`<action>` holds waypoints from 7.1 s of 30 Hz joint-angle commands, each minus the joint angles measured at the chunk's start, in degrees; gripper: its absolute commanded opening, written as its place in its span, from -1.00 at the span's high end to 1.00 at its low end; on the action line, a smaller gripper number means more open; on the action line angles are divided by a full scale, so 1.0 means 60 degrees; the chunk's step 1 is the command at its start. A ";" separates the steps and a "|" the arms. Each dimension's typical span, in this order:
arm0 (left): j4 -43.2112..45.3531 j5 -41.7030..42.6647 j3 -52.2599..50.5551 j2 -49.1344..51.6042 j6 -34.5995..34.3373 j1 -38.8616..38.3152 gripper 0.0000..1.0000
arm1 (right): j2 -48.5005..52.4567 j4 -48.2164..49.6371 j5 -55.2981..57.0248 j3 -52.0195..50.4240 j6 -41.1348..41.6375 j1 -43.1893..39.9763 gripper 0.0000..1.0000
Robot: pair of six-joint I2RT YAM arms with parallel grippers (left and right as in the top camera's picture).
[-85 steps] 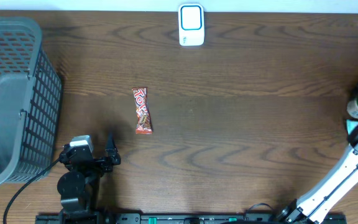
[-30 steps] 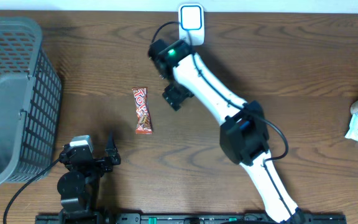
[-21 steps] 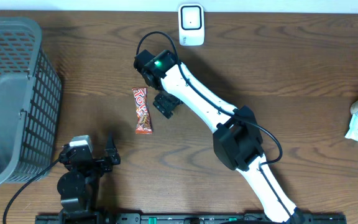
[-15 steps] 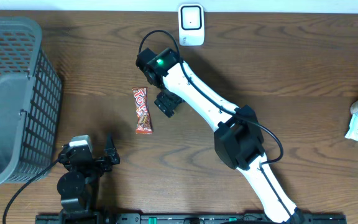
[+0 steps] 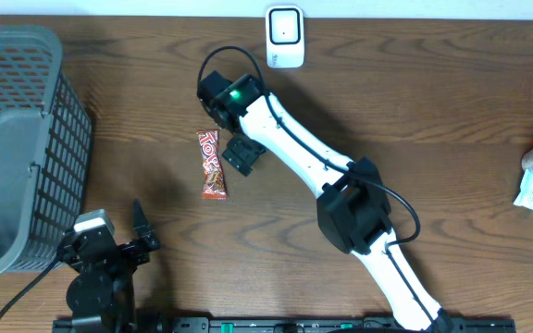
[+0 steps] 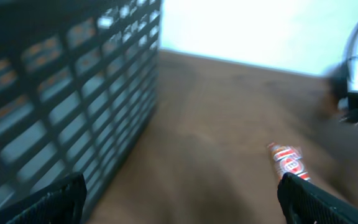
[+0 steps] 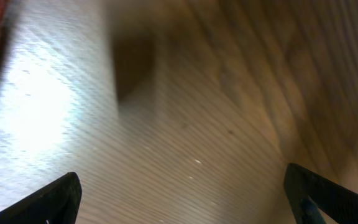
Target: Scan the item barcode
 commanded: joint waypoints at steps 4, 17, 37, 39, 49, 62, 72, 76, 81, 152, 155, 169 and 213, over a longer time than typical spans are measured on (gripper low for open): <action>-0.0291 -0.1865 0.0106 -0.0044 -0.0168 -0.0018 -0.96 | -0.0117 0.0076 -0.0816 -0.0040 -0.0324 0.0561 -0.98; -0.0827 -0.1836 0.0106 -0.0044 -0.0284 -0.0022 -0.96 | -0.0109 0.1650 -0.2404 -0.0186 0.1963 0.1075 -0.99; -0.2386 0.1603 -0.0794 -0.0044 -0.0605 -0.0022 -0.95 | 0.0484 0.2313 -0.2557 -0.0397 0.3115 0.1067 -0.36; -0.2386 0.1603 -0.0940 -0.0044 -0.0608 -0.0022 -0.95 | 0.0514 0.2299 -0.2557 -0.0397 0.3115 0.1071 -0.41; -0.2087 0.1599 -0.1224 -0.0044 -0.0601 -0.0022 -0.96 | 0.0521 0.2612 -0.2565 -0.1326 0.3213 0.1067 -0.35; 0.0565 0.1657 -0.1279 -0.0040 0.0696 -0.0022 -0.96 | 0.0517 0.2943 -0.2572 -0.1763 0.3264 0.1056 0.27; 0.0444 0.2597 -0.2076 -0.0018 0.0514 -0.0022 -0.95 | 0.0517 0.2550 -0.2663 -0.1763 0.3242 0.0801 0.97; 0.0437 0.2597 -0.2076 -0.0007 0.0495 -0.0022 -0.96 | 0.0510 0.1953 -0.2528 -0.1763 0.3071 0.0419 0.97; 0.0437 0.2597 -0.2076 0.0004 0.0510 -0.0022 -0.95 | 0.0510 0.0958 -0.1898 -0.1763 0.3075 -0.0346 0.97; 0.0437 0.2597 -0.2076 0.0004 0.0510 -0.0022 -0.96 | -0.0561 0.0055 0.7978 -0.6186 0.5541 -0.0739 -0.63; 0.0437 0.2597 -0.2076 0.0004 0.0510 -0.0022 -0.96 | -0.0561 0.0433 0.8251 -0.6652 0.5533 -0.0849 -0.53; 0.0437 0.2597 -0.2076 0.0004 0.0510 -0.0022 -0.96 | -0.0561 0.0863 0.8266 -0.6994 0.5326 -0.1177 0.98; 0.0437 0.2597 -0.2076 0.0004 0.0510 -0.0022 -0.96 | -0.3814 -0.1869 -0.6987 -0.5107 -0.2197 -0.5009 -0.98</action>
